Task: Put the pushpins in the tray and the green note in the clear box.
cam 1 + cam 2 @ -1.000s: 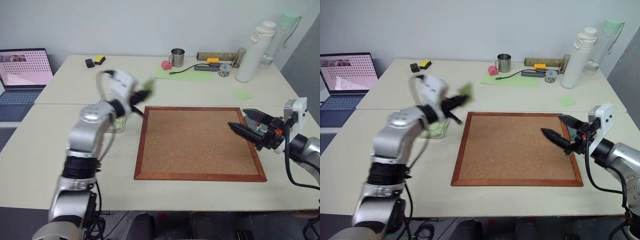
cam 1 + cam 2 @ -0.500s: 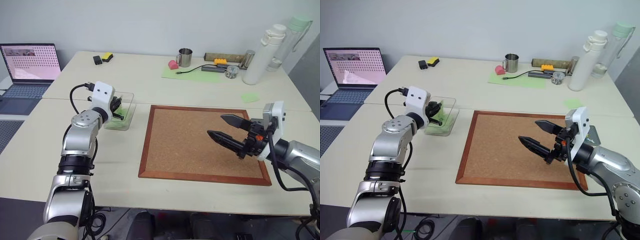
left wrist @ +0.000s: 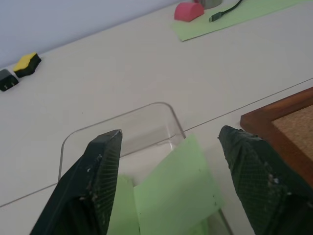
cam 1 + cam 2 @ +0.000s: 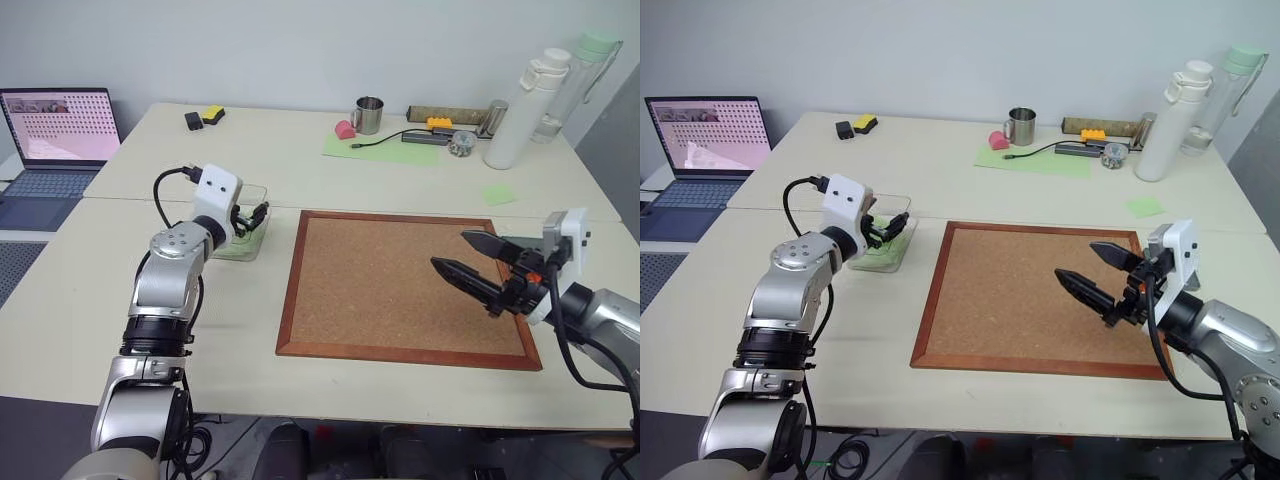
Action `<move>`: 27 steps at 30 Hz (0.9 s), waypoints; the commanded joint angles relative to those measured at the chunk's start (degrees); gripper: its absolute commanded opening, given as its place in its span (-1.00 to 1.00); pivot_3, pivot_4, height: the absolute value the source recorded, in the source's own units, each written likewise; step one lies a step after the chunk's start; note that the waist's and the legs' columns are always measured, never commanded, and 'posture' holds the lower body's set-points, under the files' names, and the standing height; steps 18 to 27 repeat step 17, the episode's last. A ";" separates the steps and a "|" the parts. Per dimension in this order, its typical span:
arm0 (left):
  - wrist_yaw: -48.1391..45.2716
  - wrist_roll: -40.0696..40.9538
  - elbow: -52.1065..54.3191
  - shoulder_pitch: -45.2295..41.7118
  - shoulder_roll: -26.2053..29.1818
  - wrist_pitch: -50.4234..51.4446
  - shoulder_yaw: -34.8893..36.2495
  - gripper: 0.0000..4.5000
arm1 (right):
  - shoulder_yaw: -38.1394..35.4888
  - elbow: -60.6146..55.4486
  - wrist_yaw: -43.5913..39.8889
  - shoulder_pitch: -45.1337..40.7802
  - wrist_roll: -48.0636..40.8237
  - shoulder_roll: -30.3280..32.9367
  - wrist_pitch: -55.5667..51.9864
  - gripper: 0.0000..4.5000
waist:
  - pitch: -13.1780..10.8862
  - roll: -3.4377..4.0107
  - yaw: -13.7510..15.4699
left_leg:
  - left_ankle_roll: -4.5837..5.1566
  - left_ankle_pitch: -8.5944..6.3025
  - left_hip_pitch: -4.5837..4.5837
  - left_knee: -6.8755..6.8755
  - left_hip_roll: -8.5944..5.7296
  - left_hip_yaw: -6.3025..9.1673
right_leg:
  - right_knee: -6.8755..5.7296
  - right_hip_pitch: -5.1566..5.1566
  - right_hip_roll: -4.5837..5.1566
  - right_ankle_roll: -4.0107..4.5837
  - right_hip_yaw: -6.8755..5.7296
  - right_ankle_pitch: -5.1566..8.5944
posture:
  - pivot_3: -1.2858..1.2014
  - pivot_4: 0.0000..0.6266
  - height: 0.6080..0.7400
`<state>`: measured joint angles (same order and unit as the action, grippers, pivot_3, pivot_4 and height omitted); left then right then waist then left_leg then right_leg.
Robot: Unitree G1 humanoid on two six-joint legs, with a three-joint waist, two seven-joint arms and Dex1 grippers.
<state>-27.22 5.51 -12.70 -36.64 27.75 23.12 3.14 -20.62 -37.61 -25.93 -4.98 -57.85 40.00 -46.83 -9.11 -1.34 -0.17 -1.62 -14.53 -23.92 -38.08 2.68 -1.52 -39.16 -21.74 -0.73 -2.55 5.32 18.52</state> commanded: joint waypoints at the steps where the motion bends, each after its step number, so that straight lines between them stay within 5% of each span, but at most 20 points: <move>1: -4.51 2.28 4.04 -0.29 0.76 -0.03 -0.43 0.99 | -2.45 -1.92 0.12 0.83 -0.56 1.12 1.36 1.00 | 0.00 0.00 0.00 | 0.00 0.00 0.00 0.00 0.00 0.00 | 0.00 0.00 0.00 0.00 0.00 0.00 | 0.03 -0.52 1.00; 13: -25.75 9.30 14.52 3.73 6.92 5.76 -7.33 0.99 | -5.64 0.40 -6.59 6.91 3.18 7.52 2.35 1.00 | 0.00 0.01 -0.19 | 0.00 0.00 0.04 0.01 0.00 -0.06 | 0.02 0.01 -0.03 0.00 0.03 0.00 | 0.03 -0.52 1.00; 27: -26.65 10.23 17.56 5.76 6.59 6.11 -8.27 0.99 | -5.98 1.58 -7.80 8.29 5.46 7.98 3.80 1.00 | 0.00 0.01 -0.25 | 0.01 0.00 0.07 0.00 0.01 -0.05 | 0.01 0.03 -0.05 0.00 0.05 0.00 | 0.03 -0.52 1.00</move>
